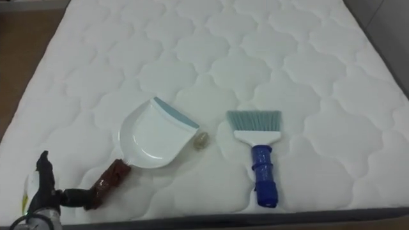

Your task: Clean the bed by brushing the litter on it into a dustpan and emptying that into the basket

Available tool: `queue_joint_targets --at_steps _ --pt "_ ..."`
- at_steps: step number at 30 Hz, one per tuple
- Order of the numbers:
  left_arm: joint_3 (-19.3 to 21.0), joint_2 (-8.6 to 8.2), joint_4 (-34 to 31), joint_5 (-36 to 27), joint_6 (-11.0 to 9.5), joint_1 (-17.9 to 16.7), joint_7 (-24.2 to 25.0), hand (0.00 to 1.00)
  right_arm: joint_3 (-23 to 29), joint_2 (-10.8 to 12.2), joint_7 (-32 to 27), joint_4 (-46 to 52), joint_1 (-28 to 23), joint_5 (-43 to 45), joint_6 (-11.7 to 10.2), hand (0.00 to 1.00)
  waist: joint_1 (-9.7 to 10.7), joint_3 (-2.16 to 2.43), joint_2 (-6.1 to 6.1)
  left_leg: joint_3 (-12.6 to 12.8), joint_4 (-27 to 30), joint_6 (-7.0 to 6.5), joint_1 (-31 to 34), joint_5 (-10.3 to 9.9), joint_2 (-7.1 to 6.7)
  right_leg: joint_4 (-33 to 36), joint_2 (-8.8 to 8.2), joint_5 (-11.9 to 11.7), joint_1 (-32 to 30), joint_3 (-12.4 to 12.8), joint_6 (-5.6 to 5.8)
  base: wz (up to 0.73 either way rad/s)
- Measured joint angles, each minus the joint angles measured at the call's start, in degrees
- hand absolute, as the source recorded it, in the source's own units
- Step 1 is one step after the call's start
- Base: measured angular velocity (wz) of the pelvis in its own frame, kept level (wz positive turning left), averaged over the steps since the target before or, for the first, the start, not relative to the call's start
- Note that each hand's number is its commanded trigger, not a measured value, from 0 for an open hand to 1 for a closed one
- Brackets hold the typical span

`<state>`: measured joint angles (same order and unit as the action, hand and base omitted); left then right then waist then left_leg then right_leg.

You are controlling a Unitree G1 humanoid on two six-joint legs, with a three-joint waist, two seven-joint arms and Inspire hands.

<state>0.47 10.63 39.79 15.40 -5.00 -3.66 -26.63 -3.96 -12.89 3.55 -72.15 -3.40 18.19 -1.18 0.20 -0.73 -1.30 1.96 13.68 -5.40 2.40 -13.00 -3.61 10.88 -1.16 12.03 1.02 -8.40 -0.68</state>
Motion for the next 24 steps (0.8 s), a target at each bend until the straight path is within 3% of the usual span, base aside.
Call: queue_joint_targets --at_steps 5,13,24 --pt "-2.3 0.05 1.4 0.0 0.0 1.5 1.1 0.00 -1.7 -0.2 -1.8 -1.4 1.5 -0.1 0.0 0.00 0.8 -0.07 -0.06 -0.3 0.6 0.03 2.0 0.0 0.04 0.3 0.00 0.0 -1.7 -0.5 -0.05 0.03" --pt "-4.8 0.39 10.4 -0.1 -0.2 9.2 1.3 0.00 -3.7 -0.8 -3.6 -1.9 3.4 -2.2 -0.1 0.00 1.4 -0.07 -0.30 -0.5 0.8 0.12 4.8 0.4 0.20 3.5 -0.23 0.1 -6.1 -1.1 -0.13 0.00" --pt "-6.4 1.54 14.3 -0.1 -0.2 12.2 2.1 0.00 -4.5 -0.9 -4.2 -2.1 6.4 -9.0 -0.3 0.00 1.4 -0.25 0.17 -0.2 0.7 0.16 7.4 0.8 0.20 4.0 -0.36 0.2 -9.1 -1.0 -0.19 -0.01"
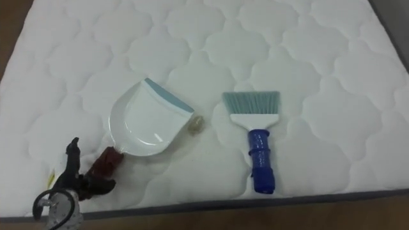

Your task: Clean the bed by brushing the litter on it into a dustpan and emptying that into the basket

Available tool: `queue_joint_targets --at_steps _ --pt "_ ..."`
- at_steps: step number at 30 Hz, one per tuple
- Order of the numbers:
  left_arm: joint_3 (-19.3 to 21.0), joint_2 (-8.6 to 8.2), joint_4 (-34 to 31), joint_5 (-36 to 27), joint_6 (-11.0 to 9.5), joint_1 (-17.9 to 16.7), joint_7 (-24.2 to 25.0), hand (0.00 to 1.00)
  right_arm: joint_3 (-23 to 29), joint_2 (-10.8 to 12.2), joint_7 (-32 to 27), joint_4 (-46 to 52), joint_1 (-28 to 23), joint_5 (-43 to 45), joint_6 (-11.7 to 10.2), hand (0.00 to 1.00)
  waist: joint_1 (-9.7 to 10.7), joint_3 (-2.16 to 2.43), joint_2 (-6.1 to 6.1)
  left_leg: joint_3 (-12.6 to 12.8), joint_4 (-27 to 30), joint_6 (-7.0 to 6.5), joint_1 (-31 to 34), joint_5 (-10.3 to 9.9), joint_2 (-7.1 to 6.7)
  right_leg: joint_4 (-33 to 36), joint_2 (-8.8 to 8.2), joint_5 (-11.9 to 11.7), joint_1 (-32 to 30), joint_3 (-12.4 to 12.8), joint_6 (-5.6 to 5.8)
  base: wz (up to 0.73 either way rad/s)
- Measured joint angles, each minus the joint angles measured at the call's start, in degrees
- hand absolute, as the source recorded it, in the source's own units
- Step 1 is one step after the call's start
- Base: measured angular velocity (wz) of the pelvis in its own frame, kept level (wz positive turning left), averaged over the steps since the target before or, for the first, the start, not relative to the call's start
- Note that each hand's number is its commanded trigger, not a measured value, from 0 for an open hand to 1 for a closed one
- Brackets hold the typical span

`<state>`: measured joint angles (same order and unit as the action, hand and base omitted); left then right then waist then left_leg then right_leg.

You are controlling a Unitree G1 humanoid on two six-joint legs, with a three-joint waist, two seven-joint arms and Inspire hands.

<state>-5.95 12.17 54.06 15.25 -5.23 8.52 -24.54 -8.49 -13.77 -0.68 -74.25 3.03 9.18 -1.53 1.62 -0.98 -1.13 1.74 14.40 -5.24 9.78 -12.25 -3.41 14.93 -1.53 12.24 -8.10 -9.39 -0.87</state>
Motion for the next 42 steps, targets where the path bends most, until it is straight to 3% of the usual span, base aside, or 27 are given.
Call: queue_joint_targets --at_steps 6,13,14,15,16,17,18,20,21,22,24,37,38,39,42 --pt "-1.9 -0.07 1.7 0.0 0.1 1.0 1.2 0.00 -3.9 0.1 0.1 -1.0 2.0 -3.5 -0.6 0.00 0.1 -0.05 0.06 0.0 0.0 0.08 0.6 0.1 0.02 -0.2 0.04 0.0 -0.5 0.0 -0.01 0.00" --pt "-2.5 -0.15 2.2 0.1 0.0 3.4 2.6 0.00 -4.8 0.1 0.0 -1.3 3.2 -5.7 -1.6 0.00 0.3 -0.26 0.35 -0.2 0.0 0.05 2.7 0.1 0.05 0.7 0.03 0.0 -3.2 -0.3 -0.01 -0.01" --pt "-2.8 -0.16 2.9 0.0 -0.1 4.0 2.6 0.00 -4.9 0.2 -0.1 -1.4 3.3 -5.9 -1.9 0.00 0.1 -0.56 0.17 -1.6 0.0 0.03 2.7 0.3 0.22 3.9 -0.01 0.5 -5.9 -0.7 -0.02 -0.25" --pt "-3.3 -0.09 4.5 0.0 -0.1 4.8 2.6 0.00 -4.9 0.4 -0.5 -1.4 3.2 -6.7 -2.3 0.00 -0.6 -0.78 0.21 -4.2 0.1 0.11 2.8 0.4 0.33 4.2 0.69 0.3 -8.9 -0.4 -0.71 -0.38" --pt "-3.2 0.02 5.0 0.1 -0.1 4.8 2.6 0.00 -5.0 0.5 -0.9 -1.4 3.4 -7.0 -2.5 0.00 -0.8 -0.85 0.30 -4.3 0.3 0.14 3.0 0.4 0.35 2.3 0.81 -1.4 -10.6 0.2 -1.71 -0.37" --pt "-3.2 -0.15 6.5 0.1 -0.1 4.9 2.6 0.00 -5.7 0.3 -1.9 -1.4 3.8 -7.8 -2.7 0.00 -0.2 -1.11 -0.23 -4.3 0.6 0.66 3.2 0.2 0.36 1.0 0.64 -6.6 -12.9 0.1 -2.35 -0.17" --pt "-3.1 -0.21 7.4 0.1 -0.2 5.1 2.6 0.00 -6.2 0.3 -2.7 -1.5 3.7 -8.3 -2.7 0.00 0.7 -1.09 -0.53 -2.9 0.6 1.06 3.4 0.3 0.62 0.6 0.70 -7.1 -12.1 -0.1 -2.60 -0.05" --pt "-3.0 0.07 8.9 -0.1 -0.2 6.3 2.6 0.00 -7.2 0.4 -3.0 -1.8 3.9 -8.9 -2.7 0.00 1.1 -1.38 -0.17 0.4 1.0 2.17 4.9 0.4 1.12 0.7 0.60 -7.1 -12.1 1.6 -2.69 0.12" --pt "-3.0 0.17 9.0 -0.1 -0.2 7.1 2.6 0.00 -7.7 0.6 -3.0 -1.8 3.8 -9.0 -2.7 0.00 1.7 -1.43 -0.23 1.6 -0.2 2.56 5.6 0.9 2.19 0.8 0.71 -7.0 -12.3 2.1 -2.51 0.33" --pt "-3.2 0.20 9.0 0.0 -0.7 7.8 2.5 0.00 -7.9 0.8 -2.8 -1.8 3.7 -9.0 -2.6 0.00 1.5 -1.37 -0.02 3.2 -0.6 1.82 5.4 1.4 2.38 1.1 0.81 -6.9 -12.9 2.1 -2.28 0.35" --pt "-3.2 0.23 9.0 0.0 -1.4 8.1 2.5 0.00 -7.9 0.9 -2.7 -2.0 3.6 -9.2 -2.6 0.00 1.2 -1.61 0.42 4.1 -0.6 1.49 5.6 1.7 2.38 0.9 0.77 -7.1 -13.1 2.0 -2.03 0.06" --pt "-3.3 0.07 10.3 -0.1 -1.3 7.8 2.6 0.00 -10.0 0.9 -1.7 -1.7 4.8 -12.4 -2.2 0.00 1.2 -1.50 0.29 4.4 0.1 1.62 5.6 1.9 2.36 1.4 0.69 -7.1 -13.1 1.8 -2.40 -0.01" --pt "-3.3 0.07 10.3 -0.1 -1.3 7.9 2.6 0.00 -10.4 0.8 -1.7 -1.6 4.8 -12.4 -2.2 0.00 1.4 -1.45 0.33 4.4 0.3 1.62 5.8 1.9 2.33 1.8 0.59 -7.1 -13.4 1.7 -2.45 0.00" --pt "-3.3 0.09 10.3 -0.1 -1.3 8.0 2.5 0.00 -10.5 0.8 -1.7 -1.5 4.8 -12.5 -2.2 0.00 1.4 -1.06 0.38 4.5 0.5 1.62 6.5 1.9 2.29 2.1 0.51 -7.1 -14.2 1.7 -2.47 0.00" --pt "-3.3 0.05 10.4 -0.1 -1.3 8.3 2.2 0.00 -10.6 0.8 -1.7 -1.3 5.3 -12.7 -2.3 0.00 1.4 -0.97 0.45 5.0 1.5 1.60 8.2 2.0 2.26 3.3 0.28 -7.1 -16.1 1.7 -2.51 -0.01"
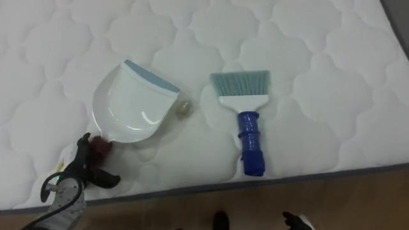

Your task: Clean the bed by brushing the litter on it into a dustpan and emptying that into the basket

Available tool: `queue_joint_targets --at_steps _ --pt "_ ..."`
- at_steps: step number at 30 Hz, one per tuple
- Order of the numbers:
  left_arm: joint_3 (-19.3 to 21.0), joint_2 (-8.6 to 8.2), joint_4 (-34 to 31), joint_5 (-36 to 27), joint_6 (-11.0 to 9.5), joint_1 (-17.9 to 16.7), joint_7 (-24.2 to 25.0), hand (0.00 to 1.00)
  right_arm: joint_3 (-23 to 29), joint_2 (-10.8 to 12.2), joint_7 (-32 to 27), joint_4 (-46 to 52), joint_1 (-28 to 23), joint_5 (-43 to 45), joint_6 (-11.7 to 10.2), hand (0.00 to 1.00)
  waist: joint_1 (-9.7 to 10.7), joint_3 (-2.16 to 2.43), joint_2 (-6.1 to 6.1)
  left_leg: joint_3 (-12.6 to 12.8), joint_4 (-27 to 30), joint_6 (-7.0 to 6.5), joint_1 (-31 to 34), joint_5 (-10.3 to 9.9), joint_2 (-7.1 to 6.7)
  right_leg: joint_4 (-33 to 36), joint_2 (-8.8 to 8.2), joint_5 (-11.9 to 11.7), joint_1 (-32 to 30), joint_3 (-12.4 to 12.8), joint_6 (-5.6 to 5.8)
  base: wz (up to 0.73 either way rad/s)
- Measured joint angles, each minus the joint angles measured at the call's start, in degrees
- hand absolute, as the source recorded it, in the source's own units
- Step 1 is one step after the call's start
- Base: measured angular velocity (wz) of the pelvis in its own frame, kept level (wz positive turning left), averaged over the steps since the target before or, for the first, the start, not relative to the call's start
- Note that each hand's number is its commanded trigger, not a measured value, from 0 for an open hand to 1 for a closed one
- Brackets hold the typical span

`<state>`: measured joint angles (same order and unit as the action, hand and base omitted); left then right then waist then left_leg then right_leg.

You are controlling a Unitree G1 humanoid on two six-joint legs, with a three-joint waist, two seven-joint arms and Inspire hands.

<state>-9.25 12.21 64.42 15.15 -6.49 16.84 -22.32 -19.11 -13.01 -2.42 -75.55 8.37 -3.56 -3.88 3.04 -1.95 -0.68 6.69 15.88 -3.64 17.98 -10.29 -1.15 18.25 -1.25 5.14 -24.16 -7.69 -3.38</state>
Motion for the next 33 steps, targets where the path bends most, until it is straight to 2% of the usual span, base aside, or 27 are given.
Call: queue_joint_targets --at_steps 7,14,15,17,23,27,31,33 --pt "0.0 -0.02 1.5 0.0 0.0 0.6 -0.7 0.00 -0.5 0.0 0.0 0.2 0.1 -0.4 -0.3 0.00 0.4 -0.06 0.06 1.0 1.3 -0.01 1.4 0.0 0.13 0.5 -0.26 -0.2 -1.2 -0.3 -0.35 -0.04" --pt "0.0 0.06 2.3 0.0 -0.1 1.3 -1.3 0.00 -0.5 0.0 0.0 0.5 0.3 -0.4 -0.3 0.00 1.2 -0.13 -0.02 0.8 1.5 0.00 2.7 0.0 0.28 0.5 -0.26 -0.4 -2.2 -0.8 -0.53 0.03" --pt "0.0 0.14 2.4 0.0 0.0 1.4 -1.3 0.53 -0.5 0.0 0.0 0.5 0.3 -0.4 -0.3 0.00 1.3 -0.16 -0.08 0.8 1.7 0.00 3.0 0.0 0.34 0.4 -0.27 -0.4 -2.3 -0.9 -0.53 0.05" --pt "-0.1 0.32 2.9 0.0 0.0 1.8 -1.3 1.00 -0.5 0.0 0.0 0.5 0.3 -0.4 -0.3 0.00 1.3 -0.23 -0.05 0.8 1.7 0.00 3.1 0.0 0.36 0.3 -0.28 -0.3 -2.3 -1.0 -0.53 0.02" --pt "-1.2 1.86 3.2 0.0 0.0 2.6 -2.1 1.00 -1.0 0.0 -0.3 1.4 0.7 -0.5 -0.2 0.00 1.4 -0.73 0.01 0.9 1.8 0.00 3.6 0.0 0.33 0.5 -0.40 -0.3 -2.9 -1.0 -0.49 0.00" --pt "-1.1 4.21 3.3 0.0 0.4 4.1 -2.5 1.00 -1.3 -0.1 -0.6 1.8 0.7 -0.4 0.1 0.00 1.4 -0.78 -0.02 0.9 1.7 0.00 3.6 0.0 0.31 0.5 -0.43 -0.2 -2.9 -1.1 -0.48 0.00" --pt "-1.1 4.04 3.3 0.0 1.3 4.4 -3.2 1.00 -2.2 -0.2 -0.6 1.8 0.9 -0.5 0.2 0.00 1.4 -0.82 -0.02 0.9 1.5 -0.01 3.6 0.0 0.23 0.4 -0.54 -0.1 -2.9 -1.2 -0.34 0.00" --pt "-1.2 3.58 3.7 0.0 1.6 4.4 -2.9 1.00 -2.3 -0.2 -0.6 1.8 1.2 -0.5 0.2 0.00 1.4 -1.02 0.01 0.9 1.5 -0.01 3.6 0.0 0.23 0.3 -0.55 -0.1 -2.9 -1.3 -0.32 0.00"
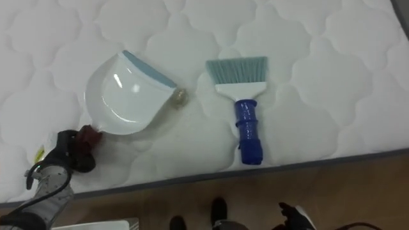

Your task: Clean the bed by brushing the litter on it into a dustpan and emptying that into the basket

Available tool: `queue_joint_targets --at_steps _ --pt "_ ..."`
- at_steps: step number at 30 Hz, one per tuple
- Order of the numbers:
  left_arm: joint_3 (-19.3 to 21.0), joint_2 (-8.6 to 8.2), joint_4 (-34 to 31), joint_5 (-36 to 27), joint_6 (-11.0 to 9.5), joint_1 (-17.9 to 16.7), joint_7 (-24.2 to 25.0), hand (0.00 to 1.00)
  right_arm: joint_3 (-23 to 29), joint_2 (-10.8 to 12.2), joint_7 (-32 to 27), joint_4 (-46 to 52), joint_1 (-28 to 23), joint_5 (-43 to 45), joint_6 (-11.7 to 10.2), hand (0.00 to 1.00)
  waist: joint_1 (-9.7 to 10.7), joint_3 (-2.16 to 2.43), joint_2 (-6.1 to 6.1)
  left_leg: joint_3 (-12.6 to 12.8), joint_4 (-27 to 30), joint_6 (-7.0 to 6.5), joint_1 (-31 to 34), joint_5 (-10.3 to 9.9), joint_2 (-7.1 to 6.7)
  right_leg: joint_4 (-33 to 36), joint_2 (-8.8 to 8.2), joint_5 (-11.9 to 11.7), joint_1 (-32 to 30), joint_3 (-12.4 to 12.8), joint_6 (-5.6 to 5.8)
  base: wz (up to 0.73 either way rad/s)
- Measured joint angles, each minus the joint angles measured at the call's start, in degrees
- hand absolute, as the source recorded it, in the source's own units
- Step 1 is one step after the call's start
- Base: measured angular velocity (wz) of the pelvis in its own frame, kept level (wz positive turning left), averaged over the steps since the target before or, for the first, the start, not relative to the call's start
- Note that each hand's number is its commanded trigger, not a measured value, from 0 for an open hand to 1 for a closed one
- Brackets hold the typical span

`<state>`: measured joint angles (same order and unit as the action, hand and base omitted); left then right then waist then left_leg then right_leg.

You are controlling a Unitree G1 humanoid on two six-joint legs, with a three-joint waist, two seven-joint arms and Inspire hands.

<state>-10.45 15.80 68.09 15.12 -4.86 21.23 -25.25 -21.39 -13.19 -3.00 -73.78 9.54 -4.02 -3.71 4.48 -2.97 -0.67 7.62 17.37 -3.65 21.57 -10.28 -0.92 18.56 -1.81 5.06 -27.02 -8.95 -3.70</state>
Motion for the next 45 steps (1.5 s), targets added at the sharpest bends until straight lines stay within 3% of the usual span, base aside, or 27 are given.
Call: queue_joint_targets --at_steps 5,20,29,35,39,45 --pt "-0.5 -1.69 1.0 0.0 0.6 -0.1 0.8 1.00 0.0 0.0 0.0 0.1 0.0 -0.2 0.0 0.00 -0.1 -0.20 0.09 0.1 0.0 0.00 0.0 0.0 0.00 0.1 -0.01 0.2 -0.1 -0.1 -0.02 0.00" --pt "-1.1 -1.69 1.1 -1.3 0.5 -0.2 1.1 1.00 -2.1 -0.1 -1.1 0.1 0.2 -1.3 0.0 0.00 -0.2 -0.19 0.09 0.5 0.0 0.00 0.0 0.0 0.04 0.2 0.01 0.2 -0.1 0.2 -0.05 0.00" --pt "-1.1 -1.00 2.3 0.3 -0.5 -0.2 0.7 1.00 -0.8 -0.1 -1.4 0.1 0.2 -4.2 -0.1 0.00 -0.3 -0.15 0.04 0.3 0.4 0.00 -0.2 0.0 0.03 1.0 -0.01 0.3 -0.3 0.4 -0.14 0.00" --pt "0.1 0.46 1.4 9.2 -0.9 -1.6 -3.8 1.00 5.1 -0.4 -2.0 -0.1 -0.8 -9.2 -0.5 0.00 -0.7 0.30 -0.68 0.3 0.5 0.02 -0.1 0.0 0.09 1.1 0.03 0.2 -0.3 0.3 -0.25 0.00" --pt "0.1 1.20 0.9 12.7 -1.5 -2.6 -6.9 1.00 9.6 -1.0 -2.5 0.1 -1.8 -11.5 -0.7 0.00 -1.0 0.89 -1.60 1.0 0.5 0.01 -0.3 0.0 0.09 1.3 0.01 0.2 -0.3 0.6 -0.25 -0.03" --pt "0.2 1.31 0.6 16.2 -1.7 -3.9 -9.3 1.00 13.3 -1.1 -4.8 0.8 -1.6 -18.8 -1.9 0.00 -1.4 0.99 -1.60 1.9 0.4 0.02 -0.7 0.0 -0.01 3.2 -0.23 0.8 -1.2 1.3 -0.46 -0.05"
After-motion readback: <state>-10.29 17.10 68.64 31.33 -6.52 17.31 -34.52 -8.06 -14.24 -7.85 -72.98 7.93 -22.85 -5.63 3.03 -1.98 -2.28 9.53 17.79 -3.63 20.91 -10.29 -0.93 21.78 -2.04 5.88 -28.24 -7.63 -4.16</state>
